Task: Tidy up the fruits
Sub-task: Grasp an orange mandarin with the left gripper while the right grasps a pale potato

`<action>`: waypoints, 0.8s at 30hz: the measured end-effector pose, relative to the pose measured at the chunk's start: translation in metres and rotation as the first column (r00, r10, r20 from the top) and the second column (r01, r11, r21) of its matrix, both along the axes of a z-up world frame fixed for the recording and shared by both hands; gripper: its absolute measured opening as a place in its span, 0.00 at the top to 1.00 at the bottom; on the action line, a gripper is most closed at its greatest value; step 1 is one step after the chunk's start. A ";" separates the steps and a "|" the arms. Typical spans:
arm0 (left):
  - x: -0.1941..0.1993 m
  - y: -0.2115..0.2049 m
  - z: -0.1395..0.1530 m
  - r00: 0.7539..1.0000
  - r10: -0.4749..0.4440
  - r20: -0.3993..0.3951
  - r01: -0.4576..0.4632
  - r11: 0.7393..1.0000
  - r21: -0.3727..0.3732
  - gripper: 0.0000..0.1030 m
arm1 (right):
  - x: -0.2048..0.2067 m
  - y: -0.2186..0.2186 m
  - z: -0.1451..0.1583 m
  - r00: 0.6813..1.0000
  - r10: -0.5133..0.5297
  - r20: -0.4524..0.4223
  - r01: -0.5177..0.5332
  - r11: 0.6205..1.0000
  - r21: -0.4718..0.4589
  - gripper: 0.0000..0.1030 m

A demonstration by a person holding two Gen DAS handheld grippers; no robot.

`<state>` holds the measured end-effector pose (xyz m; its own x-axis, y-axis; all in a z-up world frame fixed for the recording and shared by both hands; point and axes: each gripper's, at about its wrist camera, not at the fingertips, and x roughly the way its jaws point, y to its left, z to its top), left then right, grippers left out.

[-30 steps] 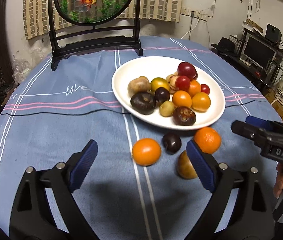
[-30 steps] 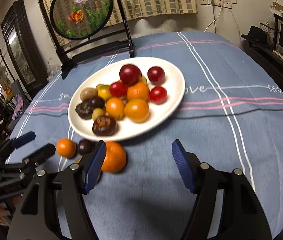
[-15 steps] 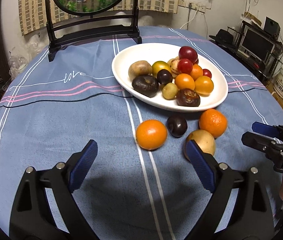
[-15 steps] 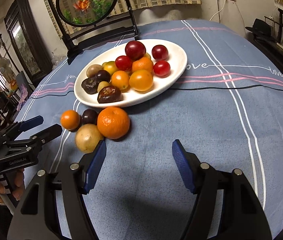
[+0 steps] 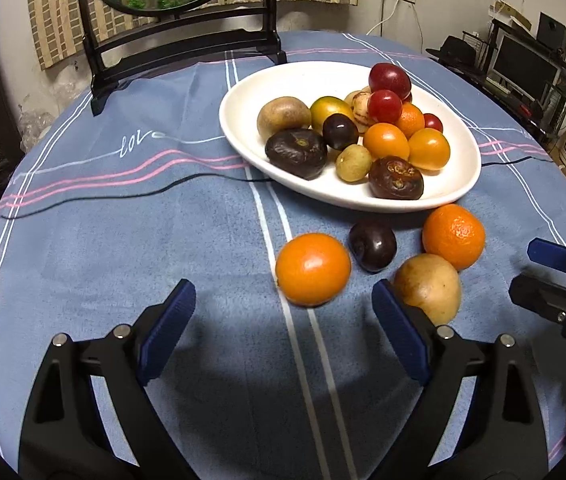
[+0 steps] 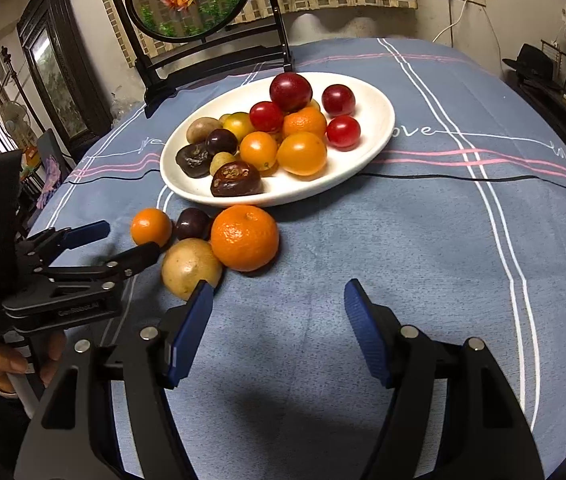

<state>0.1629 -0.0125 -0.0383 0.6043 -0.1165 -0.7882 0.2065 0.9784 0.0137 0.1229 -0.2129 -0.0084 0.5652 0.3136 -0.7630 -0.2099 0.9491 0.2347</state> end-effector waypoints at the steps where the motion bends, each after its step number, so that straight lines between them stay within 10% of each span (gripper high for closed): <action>1: 0.002 -0.003 0.000 1.000 -0.001 0.004 0.001 1.000 0.016 0.16 | -0.001 0.001 0.001 1.000 0.002 0.001 -0.002 1.000 -0.001 0.33; 7: 0.013 -0.013 -0.007 0.999 -0.034 -0.037 0.034 0.999 -0.004 0.61 | -0.003 0.001 0.002 1.000 0.007 0.006 -0.007 1.000 -0.008 0.33; 24: 0.008 0.008 -0.001 1.000 -0.012 -0.010 0.011 0.992 -0.129 0.61 | -0.006 0.044 -0.009 0.991 0.127 -0.035 -0.129 0.990 -0.051 0.33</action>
<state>0.1706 -0.0040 -0.0388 0.5940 -0.2244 -0.7725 0.2170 0.9694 -0.1147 0.1167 -0.1691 -0.0172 0.4983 0.3402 -0.7975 -0.3237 0.9263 0.1929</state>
